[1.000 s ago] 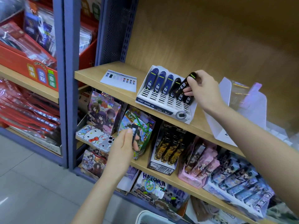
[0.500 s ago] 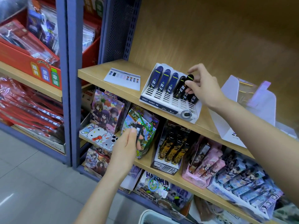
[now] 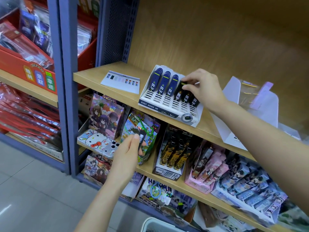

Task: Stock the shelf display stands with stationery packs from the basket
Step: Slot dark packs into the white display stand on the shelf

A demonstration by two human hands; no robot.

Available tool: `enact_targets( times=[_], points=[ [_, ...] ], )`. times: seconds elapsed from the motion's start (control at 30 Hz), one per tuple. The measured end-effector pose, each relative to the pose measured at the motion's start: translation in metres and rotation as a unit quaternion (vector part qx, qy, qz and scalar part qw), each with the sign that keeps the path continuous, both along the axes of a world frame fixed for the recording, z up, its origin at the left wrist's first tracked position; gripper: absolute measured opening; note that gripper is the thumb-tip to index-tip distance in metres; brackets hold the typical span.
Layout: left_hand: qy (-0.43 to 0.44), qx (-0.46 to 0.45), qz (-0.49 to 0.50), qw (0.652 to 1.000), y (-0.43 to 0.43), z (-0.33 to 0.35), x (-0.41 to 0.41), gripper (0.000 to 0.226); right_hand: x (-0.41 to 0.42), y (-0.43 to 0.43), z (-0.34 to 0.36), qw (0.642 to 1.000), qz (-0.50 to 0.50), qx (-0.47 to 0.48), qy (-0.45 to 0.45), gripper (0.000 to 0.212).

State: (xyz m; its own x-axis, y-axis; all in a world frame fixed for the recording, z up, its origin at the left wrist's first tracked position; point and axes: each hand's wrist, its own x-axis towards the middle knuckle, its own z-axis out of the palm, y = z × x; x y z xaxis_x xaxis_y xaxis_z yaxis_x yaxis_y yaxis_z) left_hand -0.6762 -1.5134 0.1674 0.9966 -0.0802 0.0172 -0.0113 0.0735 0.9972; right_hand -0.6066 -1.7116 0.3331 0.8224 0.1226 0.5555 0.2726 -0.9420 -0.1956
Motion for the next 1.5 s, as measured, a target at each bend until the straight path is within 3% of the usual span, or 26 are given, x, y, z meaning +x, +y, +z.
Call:
enact_targets(
  times=[0.27, 0.37, 0.57, 0.77, 0.83, 0.93, 1.03, 1.1, 1.17, 1.33, 1.5],
  points=[
    [0.024, -0.02, -0.008, 0.999, 0.002, 0.008, -0.006, 0.035, -0.007, 0.006, -0.004, 0.999, -0.04, -0.034, -0.014, 0.029],
    [0.027, -0.069, -0.033, 0.997, 0.003, 0.013, -0.007, 0.038, -0.031, 0.022, -0.018, 0.999, 0.003, 0.012, -0.047, 0.026],
    [-0.056, -0.083, -0.086, 0.991, 0.001, 0.02, -0.017, 0.032, -0.107, 0.054, -0.075, 0.978, 0.118, 0.086, 0.146, 0.023],
    [-0.149, 0.024, -0.13, 0.98, 0.001, 0.013, -0.023, 0.014, -0.121, 0.054, -0.079, 0.92, 0.084, 0.313, 0.221, 0.005],
    [-0.128, 0.047, -0.134, 0.982, 0.0, 0.011, -0.025, 0.019, -0.124, 0.05, -0.077, 0.914, 0.097, 0.326, 0.221, 0.007],
    [-0.017, 0.02, -0.153, 0.988, -0.004, 0.011, -0.027, 0.038, -0.133, 0.046, -0.075, 0.924, 0.113, 0.317, 0.181, 0.01],
    [0.076, -0.135, -0.192, 0.969, -0.006, 0.014, -0.028, 0.028, -0.143, 0.039, -0.075, 0.939, 0.138, 0.286, 0.131, 0.011],
    [0.086, -0.209, -0.181, 0.957, -0.006, 0.017, -0.031, 0.017, -0.149, 0.033, -0.078, 0.947, 0.155, 0.252, 0.123, 0.01],
    [0.057, -0.22, -0.128, 0.965, -0.006, 0.02, -0.032, 0.004, -0.155, 0.028, -0.082, 0.951, 0.167, 0.224, 0.136, 0.016],
    [-0.084, -0.118, -0.025, 0.989, -0.012, 0.027, -0.036, 0.024, -0.159, 0.028, -0.081, 0.939, 0.13, 0.224, 0.227, 0.039],
    [-0.201, -0.022, -0.051, 0.978, -0.018, 0.041, -0.048, 0.026, -0.158, 0.032, -0.073, 0.95, 0.105, 0.218, 0.196, 0.023]
  ],
)
